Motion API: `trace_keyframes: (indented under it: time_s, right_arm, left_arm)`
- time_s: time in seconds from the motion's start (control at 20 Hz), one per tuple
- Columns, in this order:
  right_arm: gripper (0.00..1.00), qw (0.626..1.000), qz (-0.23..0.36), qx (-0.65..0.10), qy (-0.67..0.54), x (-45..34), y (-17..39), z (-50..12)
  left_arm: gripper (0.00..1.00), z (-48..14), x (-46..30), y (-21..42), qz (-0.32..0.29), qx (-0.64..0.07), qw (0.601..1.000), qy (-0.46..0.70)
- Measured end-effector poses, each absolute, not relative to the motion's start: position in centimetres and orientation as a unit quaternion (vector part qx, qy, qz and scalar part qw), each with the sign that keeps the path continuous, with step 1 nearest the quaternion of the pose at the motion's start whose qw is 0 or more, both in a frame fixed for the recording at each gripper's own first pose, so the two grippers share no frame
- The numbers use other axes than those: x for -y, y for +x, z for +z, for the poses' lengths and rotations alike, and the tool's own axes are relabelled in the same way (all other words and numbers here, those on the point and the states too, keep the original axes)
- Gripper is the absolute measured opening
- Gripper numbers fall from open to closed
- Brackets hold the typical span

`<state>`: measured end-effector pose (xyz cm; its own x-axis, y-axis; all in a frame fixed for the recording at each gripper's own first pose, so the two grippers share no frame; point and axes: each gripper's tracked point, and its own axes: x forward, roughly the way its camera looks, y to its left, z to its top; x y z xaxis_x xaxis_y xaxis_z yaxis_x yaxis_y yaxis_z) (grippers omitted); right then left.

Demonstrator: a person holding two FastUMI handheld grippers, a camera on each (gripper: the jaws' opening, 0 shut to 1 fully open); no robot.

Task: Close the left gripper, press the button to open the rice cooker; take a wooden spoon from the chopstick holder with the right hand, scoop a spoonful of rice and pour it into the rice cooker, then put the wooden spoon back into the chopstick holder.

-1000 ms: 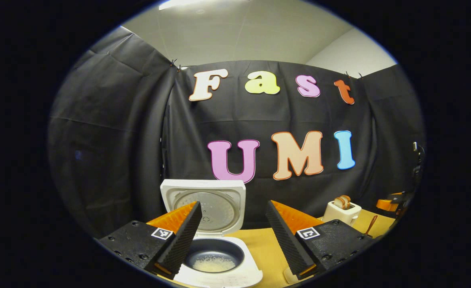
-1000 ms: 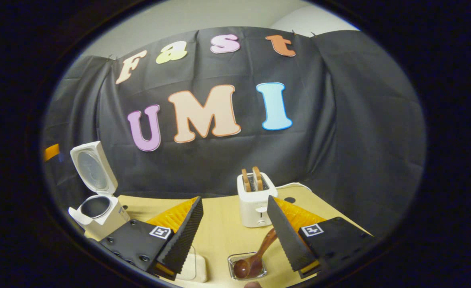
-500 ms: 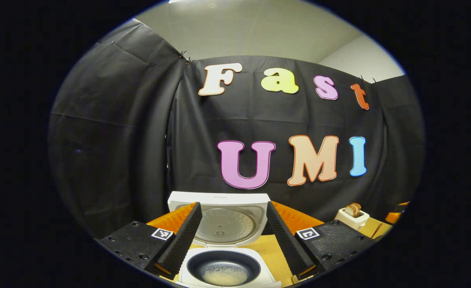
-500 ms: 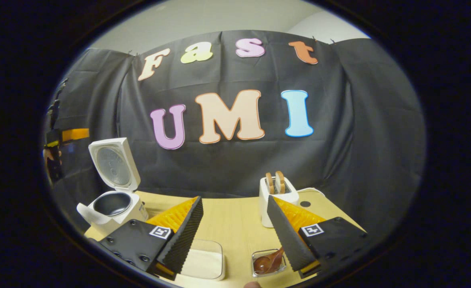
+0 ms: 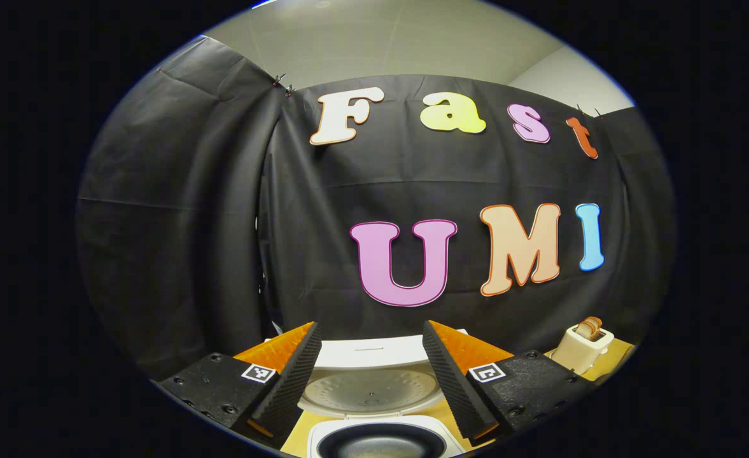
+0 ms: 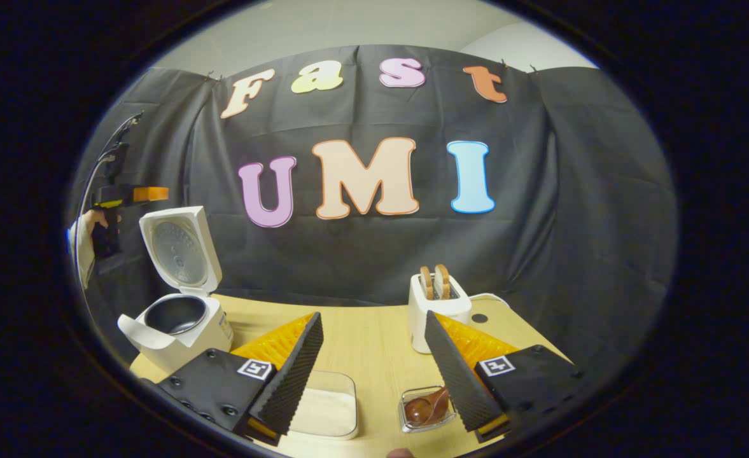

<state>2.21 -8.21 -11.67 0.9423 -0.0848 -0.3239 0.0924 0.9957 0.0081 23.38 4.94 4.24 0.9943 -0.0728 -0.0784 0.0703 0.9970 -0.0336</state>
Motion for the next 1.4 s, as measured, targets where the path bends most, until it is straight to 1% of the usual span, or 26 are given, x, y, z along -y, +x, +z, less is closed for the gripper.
trace_keyframes:
  time_s: [0.05, 0.35, 0.45, 0.55, 0.65, 0.75, 1.1, 1.4]
  right_arm:
    - [0.99, 0.985, -0.048, -0.166, 0.011, 8.3, 2.0, -11.7]
    - [1.00, 0.982, -0.068, -0.175, 0.008, 9.1, 1.0, -12.1]
    - [0.99, 0.982, -0.071, -0.176, 0.005, 9.1, 0.9, -11.9]
    - [1.00, 0.982, -0.070, -0.175, 0.005, 8.9, 0.9, -11.6]
    - [1.00, 0.983, -0.065, -0.173, 0.003, 8.6, 1.0, -11.4]
    - [1.00, 0.984, -0.058, -0.171, 0.002, 8.2, 1.2, -11.4]
    - [0.99, 0.986, -0.024, -0.167, 0.010, 6.3, 1.9, -11.3]
    - [0.99, 0.986, 0.005, -0.166, 0.015, 4.5, 2.7, -11.5]
  left_arm:
    - [0.93, 4.0, -5.0, 24.2, -0.037, -0.044, 0.998, -0.014]
    - [0.93, 1.9, -5.1, 27.9, -0.036, -0.062, 0.997, -0.017]
    - [0.93, 1.3, -5.0, 28.3, -0.038, -0.071, 0.997, -0.016]
    - [0.94, 0.3, -4.7, 28.2, -0.041, -0.087, 0.995, -0.022]
    - [0.95, 0.5, -4.7, 28.1, -0.043, -0.083, 0.995, -0.031]
    - [0.93, 0.4, -4.7, 27.3, -0.044, -0.090, 0.994, -0.033]
    - [0.95, -0.1, -4.2, 23.1, -0.039, -0.091, 0.995, -0.030]
    - [0.94, -1.6, -3.9, 18.0, -0.036, -0.097, 0.994, -0.035]
